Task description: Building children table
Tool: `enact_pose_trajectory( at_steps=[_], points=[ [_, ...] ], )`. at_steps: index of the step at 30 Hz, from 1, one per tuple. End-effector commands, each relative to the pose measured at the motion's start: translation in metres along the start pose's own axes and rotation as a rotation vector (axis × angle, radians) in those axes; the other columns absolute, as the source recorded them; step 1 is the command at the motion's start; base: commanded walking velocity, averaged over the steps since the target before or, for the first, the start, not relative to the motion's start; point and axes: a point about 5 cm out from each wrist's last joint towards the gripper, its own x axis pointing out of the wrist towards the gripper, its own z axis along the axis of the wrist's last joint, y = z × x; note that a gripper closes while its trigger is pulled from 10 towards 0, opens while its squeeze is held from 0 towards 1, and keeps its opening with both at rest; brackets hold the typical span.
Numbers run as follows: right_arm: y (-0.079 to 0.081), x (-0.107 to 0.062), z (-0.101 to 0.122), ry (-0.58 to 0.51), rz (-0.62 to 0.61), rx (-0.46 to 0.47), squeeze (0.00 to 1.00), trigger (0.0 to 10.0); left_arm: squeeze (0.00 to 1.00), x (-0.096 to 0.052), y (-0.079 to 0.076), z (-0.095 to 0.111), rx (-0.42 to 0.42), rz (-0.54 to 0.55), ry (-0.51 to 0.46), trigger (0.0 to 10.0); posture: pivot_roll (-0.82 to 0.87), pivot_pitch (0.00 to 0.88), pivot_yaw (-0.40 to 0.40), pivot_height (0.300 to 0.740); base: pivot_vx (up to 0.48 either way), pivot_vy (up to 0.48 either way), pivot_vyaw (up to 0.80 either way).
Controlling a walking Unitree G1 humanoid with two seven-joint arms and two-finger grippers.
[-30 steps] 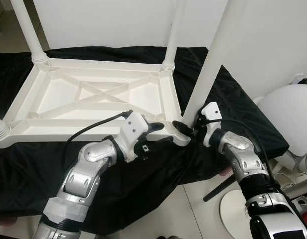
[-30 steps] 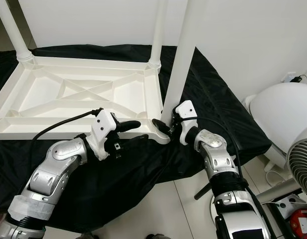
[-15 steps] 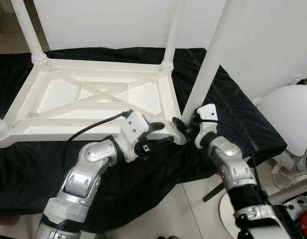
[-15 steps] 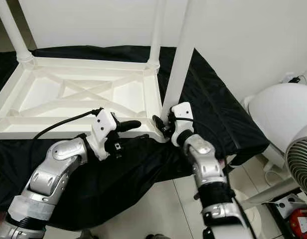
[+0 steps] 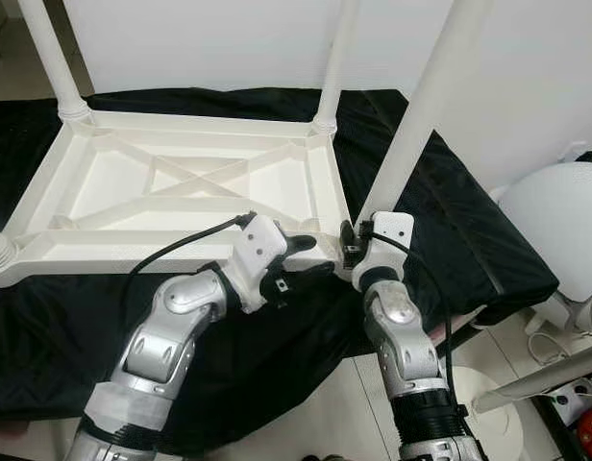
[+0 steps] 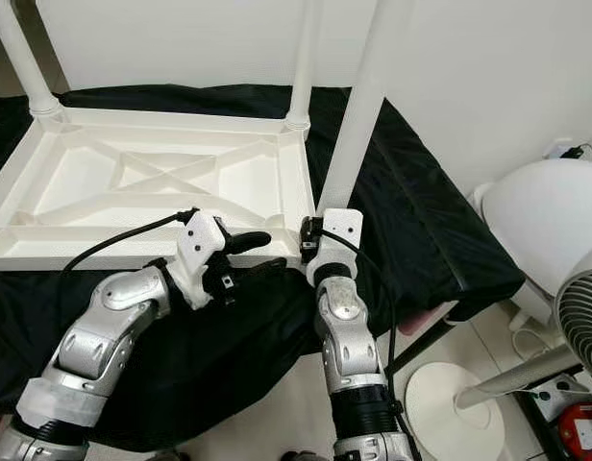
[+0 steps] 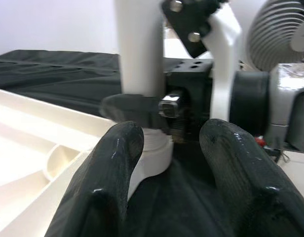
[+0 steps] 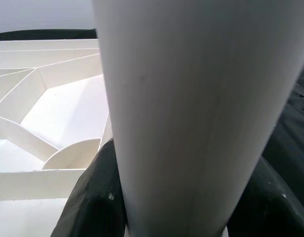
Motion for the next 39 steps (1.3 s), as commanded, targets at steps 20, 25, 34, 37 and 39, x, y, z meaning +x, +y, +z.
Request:
enact_pose_trajectory(
  at_steps=[20,25,34,37,39],
  points=[
    [-0.020,-0.006,0.003,-0.008,0.029,-0.040,1.00,10.0,0.00,-0.003,-0.002,-0.002,0.004,0.028,0.011,10.0,0.05,0.089,-0.065,0.740,0.000,0.000,0.00],
    [-0.029,-0.006,0.004,-0.016,0.081,-0.036,0.00,10.0,0.00,-0.010,-0.003,-0.007,0.022,0.005,0.042,10.0,0.04,0.103,-0.074,0.740,0.000,0.000,0.00],
    [-0.032,-0.004,0.007,-0.029,0.235,-0.080,0.00,10.0,0.00,-0.011,0.002,-0.001,-0.017,0.036,0.009,10.0,0.04,0.118,-0.098,0.740,0.000,0.000,0.00],
    [-0.031,-0.003,0.006,-0.021,0.309,-0.112,0.00,10.0,0.00,-0.009,0.000,-0.001,-0.014,0.040,0.009,10.0,0.04,0.122,-0.101,0.740,0.000,0.000,0.00],
    [-0.029,-0.003,0.005,-0.013,0.400,-0.160,0.00,10.0,0.00,-0.009,-0.002,-0.003,-0.007,0.034,0.020,10.0,0.04,0.124,-0.098,0.740,0.000,0.000,0.00]
  ],
)
